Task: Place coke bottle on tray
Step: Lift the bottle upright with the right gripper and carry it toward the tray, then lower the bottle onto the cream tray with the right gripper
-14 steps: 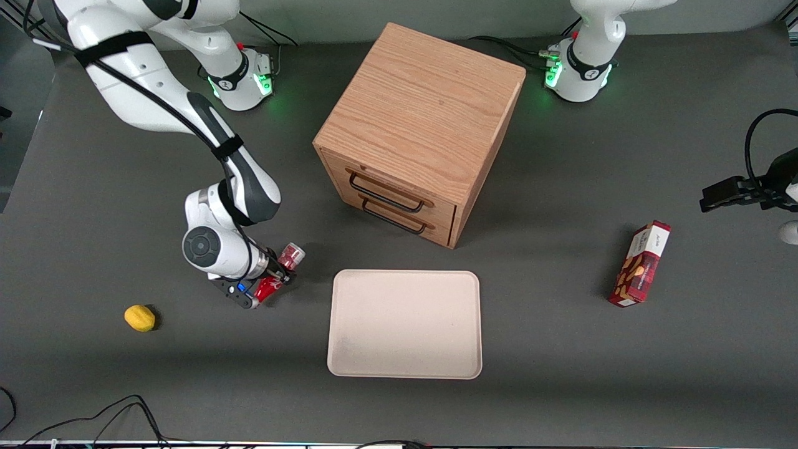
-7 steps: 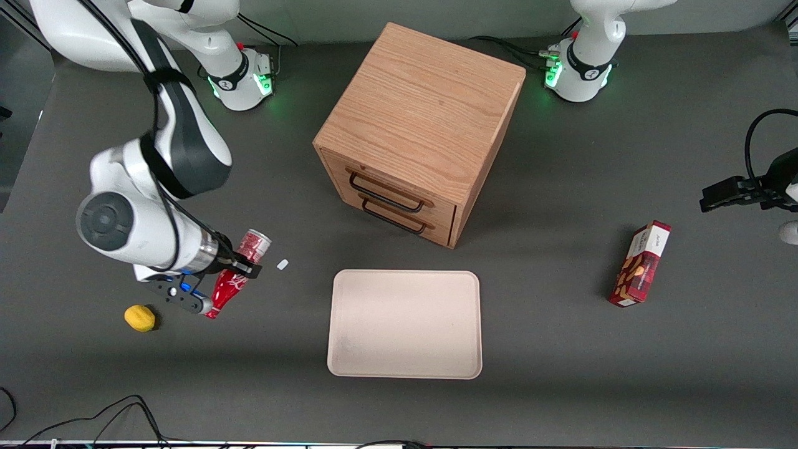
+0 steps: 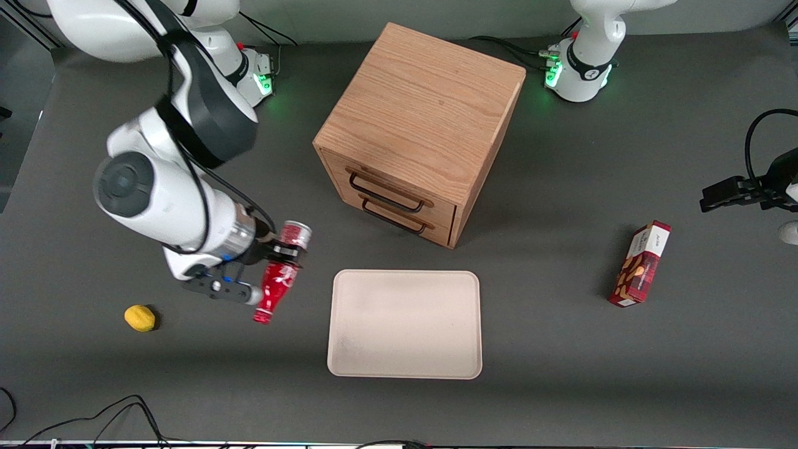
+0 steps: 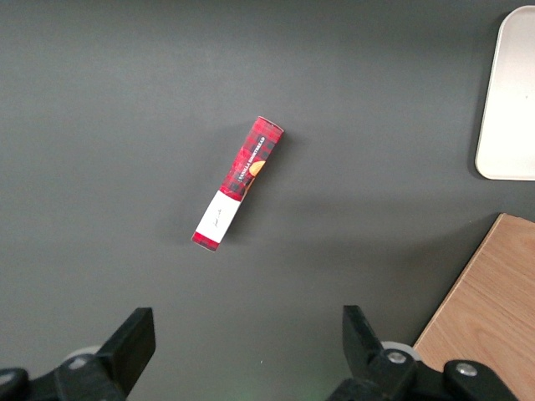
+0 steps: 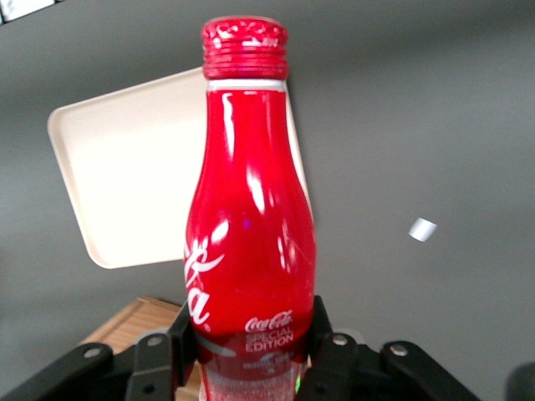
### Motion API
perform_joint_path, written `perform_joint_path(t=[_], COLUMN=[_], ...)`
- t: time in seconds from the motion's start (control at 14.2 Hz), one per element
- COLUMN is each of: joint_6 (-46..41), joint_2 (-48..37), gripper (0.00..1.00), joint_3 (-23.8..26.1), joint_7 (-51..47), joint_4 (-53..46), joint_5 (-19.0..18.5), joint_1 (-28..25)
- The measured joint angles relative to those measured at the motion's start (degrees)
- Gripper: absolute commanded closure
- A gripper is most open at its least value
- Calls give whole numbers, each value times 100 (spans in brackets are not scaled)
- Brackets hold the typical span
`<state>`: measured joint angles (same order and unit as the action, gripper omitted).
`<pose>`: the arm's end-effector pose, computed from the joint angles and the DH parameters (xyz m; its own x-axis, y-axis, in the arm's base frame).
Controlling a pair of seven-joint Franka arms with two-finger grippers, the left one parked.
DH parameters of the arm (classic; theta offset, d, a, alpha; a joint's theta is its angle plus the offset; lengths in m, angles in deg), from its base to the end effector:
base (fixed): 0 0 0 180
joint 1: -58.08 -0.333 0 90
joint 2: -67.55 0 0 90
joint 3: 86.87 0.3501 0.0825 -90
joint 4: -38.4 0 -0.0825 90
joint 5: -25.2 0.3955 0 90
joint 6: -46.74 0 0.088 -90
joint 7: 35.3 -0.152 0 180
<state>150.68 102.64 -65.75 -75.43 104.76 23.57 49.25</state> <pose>0.6968 0.3142 0.4478 0.9704 -0.2342 -0.0581 -0.2410 -0.9525 -0.1859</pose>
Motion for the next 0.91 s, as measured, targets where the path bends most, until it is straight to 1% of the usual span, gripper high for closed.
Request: perform_joint_path(t=[0.14,0.49,0.7,0.91], joint_6=[542,850,885,883], joint_2=[571,1851,2148,2165], gripper=[100,100,100,100], joint_3=[30,30,30,32], joint_7=[37,687,1187,1289], joint_4=[-46,-122,-206,-260], joint_5=[-6,-109,-155,-169], joint_1=[-119,-194,-194,-198])
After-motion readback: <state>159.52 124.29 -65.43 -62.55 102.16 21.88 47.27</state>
